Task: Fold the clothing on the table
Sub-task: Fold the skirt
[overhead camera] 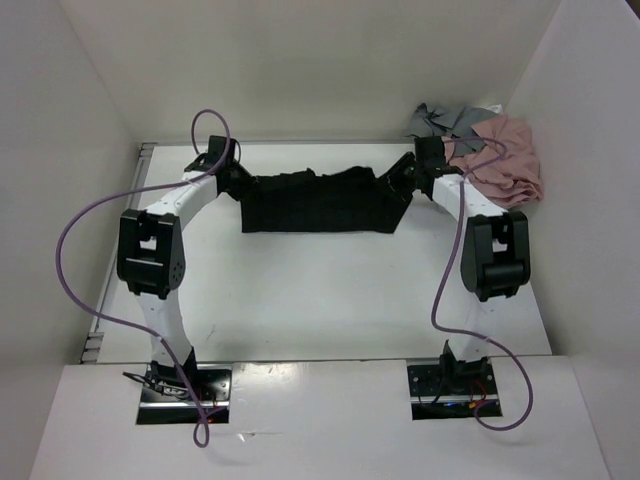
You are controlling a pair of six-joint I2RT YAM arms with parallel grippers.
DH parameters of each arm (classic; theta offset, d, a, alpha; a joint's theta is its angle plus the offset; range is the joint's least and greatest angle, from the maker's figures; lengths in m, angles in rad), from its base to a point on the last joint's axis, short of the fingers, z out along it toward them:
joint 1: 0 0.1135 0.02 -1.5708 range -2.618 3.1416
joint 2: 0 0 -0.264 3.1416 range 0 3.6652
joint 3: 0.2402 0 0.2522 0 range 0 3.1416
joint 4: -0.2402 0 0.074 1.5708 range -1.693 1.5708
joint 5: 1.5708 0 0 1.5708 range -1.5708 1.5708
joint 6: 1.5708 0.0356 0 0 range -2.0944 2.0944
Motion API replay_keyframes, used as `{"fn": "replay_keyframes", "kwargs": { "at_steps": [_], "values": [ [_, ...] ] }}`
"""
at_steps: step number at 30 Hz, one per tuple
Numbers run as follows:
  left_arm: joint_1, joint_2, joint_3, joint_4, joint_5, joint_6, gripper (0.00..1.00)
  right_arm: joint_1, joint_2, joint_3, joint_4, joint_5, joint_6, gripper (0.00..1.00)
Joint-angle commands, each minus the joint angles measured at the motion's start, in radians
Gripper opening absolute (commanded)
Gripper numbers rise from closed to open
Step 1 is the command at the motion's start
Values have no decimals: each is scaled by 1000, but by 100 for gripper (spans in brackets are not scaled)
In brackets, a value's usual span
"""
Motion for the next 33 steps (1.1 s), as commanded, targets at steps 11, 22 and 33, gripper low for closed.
{"fn": "replay_keyframes", "kwargs": {
  "at_steps": [11,22,33],
  "values": [
    [8,123,233,65,-64,48,70,11,105,214,29,109,-90,49],
    [-34,-196,-149,176,-18,114,75,12,-133,-142,-35,206,-70,61],
    [-115,-317,-328,197,-50,166,76,-29,-91,-248,-35,224,-70,63]
  ]
}}
